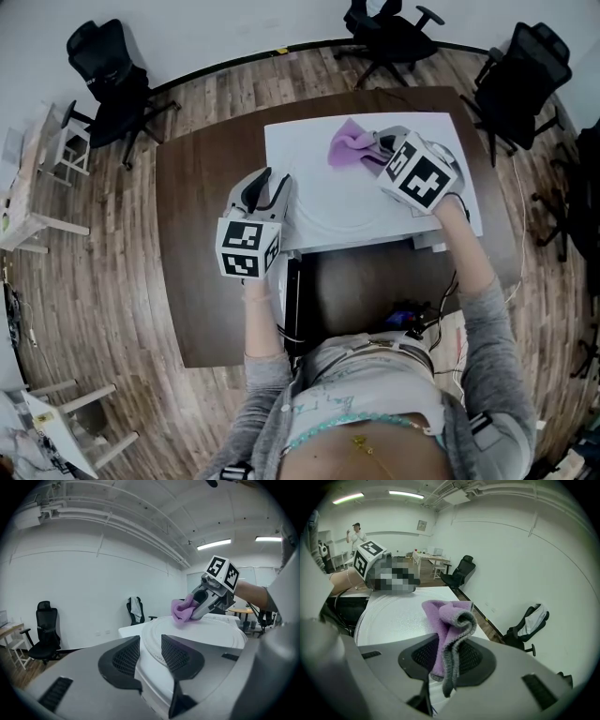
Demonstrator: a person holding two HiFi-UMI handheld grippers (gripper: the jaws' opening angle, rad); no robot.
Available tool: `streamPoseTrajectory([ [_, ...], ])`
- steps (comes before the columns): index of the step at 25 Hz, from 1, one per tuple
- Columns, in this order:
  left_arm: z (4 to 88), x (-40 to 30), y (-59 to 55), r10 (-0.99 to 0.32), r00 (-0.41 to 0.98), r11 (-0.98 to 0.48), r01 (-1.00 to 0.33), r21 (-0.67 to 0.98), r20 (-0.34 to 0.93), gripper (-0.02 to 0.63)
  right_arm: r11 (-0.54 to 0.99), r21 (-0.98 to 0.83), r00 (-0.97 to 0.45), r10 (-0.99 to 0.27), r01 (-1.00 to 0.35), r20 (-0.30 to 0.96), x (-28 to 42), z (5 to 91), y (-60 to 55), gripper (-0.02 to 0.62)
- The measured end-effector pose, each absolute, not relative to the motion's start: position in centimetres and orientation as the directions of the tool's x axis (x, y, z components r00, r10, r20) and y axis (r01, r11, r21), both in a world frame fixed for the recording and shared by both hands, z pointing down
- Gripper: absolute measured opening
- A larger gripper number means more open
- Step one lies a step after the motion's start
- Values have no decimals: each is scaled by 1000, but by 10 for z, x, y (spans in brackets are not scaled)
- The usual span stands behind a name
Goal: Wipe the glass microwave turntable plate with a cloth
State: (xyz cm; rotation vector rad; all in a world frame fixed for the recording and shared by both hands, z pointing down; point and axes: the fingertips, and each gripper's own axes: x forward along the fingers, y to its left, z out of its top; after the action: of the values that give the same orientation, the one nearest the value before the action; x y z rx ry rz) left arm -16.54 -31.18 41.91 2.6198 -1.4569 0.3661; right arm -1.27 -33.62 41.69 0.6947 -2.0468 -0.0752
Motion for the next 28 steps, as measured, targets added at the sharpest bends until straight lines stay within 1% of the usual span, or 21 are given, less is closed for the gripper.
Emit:
streamPoseTrajectory([
  [15,418,-167,-313,-821,504,-528,-849,-19,270,154,814,316,-351,-514,-487,783,18,417,-305,98],
  [28,418,-164,-311,-823,498,-525,-851,-29,273,153,820,330,-315,-503,-467,805,28,418,-267,98],
])
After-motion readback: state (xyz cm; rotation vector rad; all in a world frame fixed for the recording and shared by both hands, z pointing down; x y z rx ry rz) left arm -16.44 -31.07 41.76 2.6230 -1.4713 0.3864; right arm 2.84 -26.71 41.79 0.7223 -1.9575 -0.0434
